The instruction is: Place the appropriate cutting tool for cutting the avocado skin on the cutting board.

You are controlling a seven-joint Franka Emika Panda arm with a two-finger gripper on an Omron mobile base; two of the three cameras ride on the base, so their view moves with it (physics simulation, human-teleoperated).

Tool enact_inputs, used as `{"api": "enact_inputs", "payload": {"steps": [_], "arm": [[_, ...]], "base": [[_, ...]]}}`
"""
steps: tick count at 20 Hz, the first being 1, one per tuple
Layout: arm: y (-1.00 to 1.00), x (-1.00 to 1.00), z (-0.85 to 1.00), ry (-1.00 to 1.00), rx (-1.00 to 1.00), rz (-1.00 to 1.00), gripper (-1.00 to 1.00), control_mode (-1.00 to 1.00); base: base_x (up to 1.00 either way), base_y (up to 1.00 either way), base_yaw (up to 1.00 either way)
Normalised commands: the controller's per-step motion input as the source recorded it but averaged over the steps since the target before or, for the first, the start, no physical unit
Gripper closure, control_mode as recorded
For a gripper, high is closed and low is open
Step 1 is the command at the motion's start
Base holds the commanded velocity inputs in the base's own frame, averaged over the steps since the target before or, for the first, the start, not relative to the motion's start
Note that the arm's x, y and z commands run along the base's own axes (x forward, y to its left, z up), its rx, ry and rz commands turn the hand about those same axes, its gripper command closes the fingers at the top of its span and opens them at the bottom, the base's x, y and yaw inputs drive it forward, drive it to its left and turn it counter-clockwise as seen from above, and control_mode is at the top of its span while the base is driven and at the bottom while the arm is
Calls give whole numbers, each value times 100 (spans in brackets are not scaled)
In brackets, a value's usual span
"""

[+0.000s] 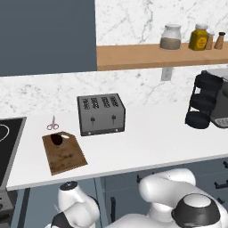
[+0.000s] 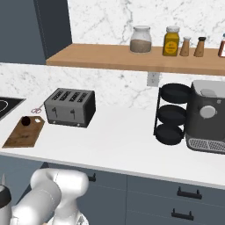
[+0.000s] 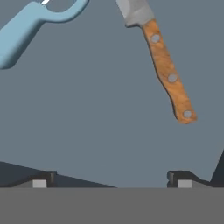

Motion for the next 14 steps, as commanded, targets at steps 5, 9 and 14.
{"api": "enact_inputs", "payload": {"steps": [5,9,14], "arm": [[-32,3,21,-2,-4,2,-100,-100],[-36,11,15,-4,0,2,-100,-100],[-35,24,9,-2,0,3,-100,-100]], "base": [[0,0,0],[0,0,0],[0,0,0]]}}
